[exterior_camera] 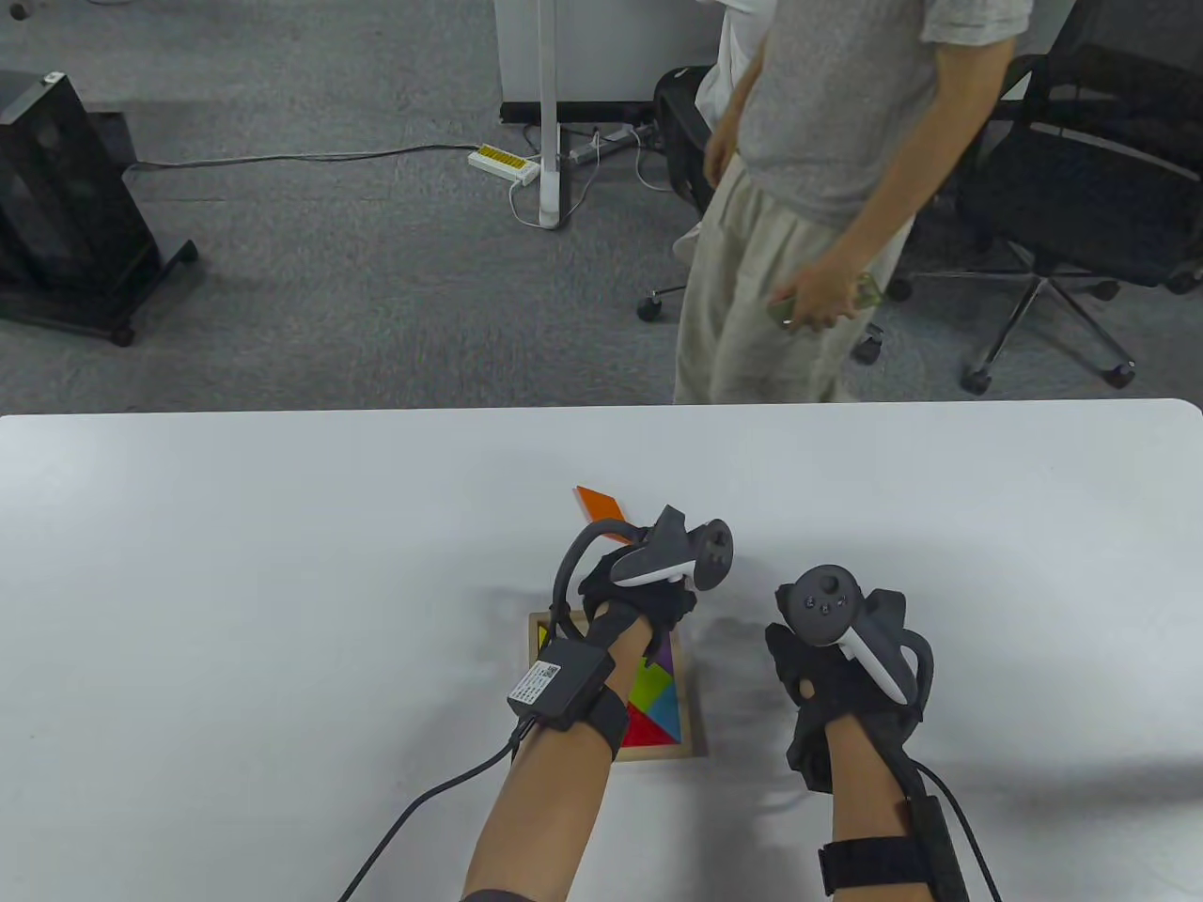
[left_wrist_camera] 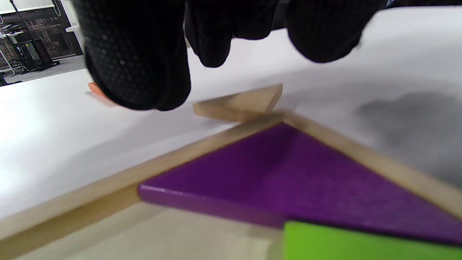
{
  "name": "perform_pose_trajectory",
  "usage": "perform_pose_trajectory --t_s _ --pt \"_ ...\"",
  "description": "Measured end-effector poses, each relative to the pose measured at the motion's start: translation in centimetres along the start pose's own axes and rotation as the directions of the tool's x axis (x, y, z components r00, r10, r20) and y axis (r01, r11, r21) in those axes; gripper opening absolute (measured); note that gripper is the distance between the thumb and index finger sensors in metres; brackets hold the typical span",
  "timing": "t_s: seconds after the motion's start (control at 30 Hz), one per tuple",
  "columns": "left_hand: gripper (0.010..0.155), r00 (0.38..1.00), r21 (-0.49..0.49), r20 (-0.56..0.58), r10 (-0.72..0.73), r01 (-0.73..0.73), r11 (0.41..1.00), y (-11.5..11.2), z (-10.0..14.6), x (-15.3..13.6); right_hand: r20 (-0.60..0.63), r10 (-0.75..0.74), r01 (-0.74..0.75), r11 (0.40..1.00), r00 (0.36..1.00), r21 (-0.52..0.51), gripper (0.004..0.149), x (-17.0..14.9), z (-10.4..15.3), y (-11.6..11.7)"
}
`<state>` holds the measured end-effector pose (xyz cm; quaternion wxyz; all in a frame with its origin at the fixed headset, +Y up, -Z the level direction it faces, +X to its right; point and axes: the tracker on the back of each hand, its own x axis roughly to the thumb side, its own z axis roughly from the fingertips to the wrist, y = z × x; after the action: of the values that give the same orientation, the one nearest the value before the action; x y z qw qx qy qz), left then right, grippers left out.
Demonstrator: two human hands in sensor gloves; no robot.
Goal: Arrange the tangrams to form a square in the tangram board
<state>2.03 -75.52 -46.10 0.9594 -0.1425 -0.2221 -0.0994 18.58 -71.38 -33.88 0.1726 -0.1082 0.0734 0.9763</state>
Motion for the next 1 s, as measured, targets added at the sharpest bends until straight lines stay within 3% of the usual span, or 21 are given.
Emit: perform_pose_trajectory --t_s 0.27,0.57,0.73,1.0 --pt "0.069 0.991 -0.102 -0.072 -0.116 0.109 0.989 -0.7 -2.4 1.4 -0.035 -0.017 0.018 1.000 0.999 0.016 0.059 -1.2 -0.6 0.4" --pt "0.066 0.977 -0.103 -0.101 -0.190 0.180 0.978 -1.8 -4.5 2.3 -0.042 -0.026 0.028 0.999 0.999 0.028 0.059 -1.5 -0.8 0.7" --pt "0.062 0.981 -0.121 -0.136 -0.142 0.126 0.985 -1.8 -5.3 2.1 -0.040 -0.037 0.038 0.999 0.999 0.029 0.059 -1.6 -0.8 0.7" --pt "0.054 0.984 -0.054 -0.145 -0.102 0.095 0.994 -2.2 -6.1 1.3 -0.043 -0.049 0.050 0.998 0.998 0.028 0.058 -2.0 -0.8 0.8"
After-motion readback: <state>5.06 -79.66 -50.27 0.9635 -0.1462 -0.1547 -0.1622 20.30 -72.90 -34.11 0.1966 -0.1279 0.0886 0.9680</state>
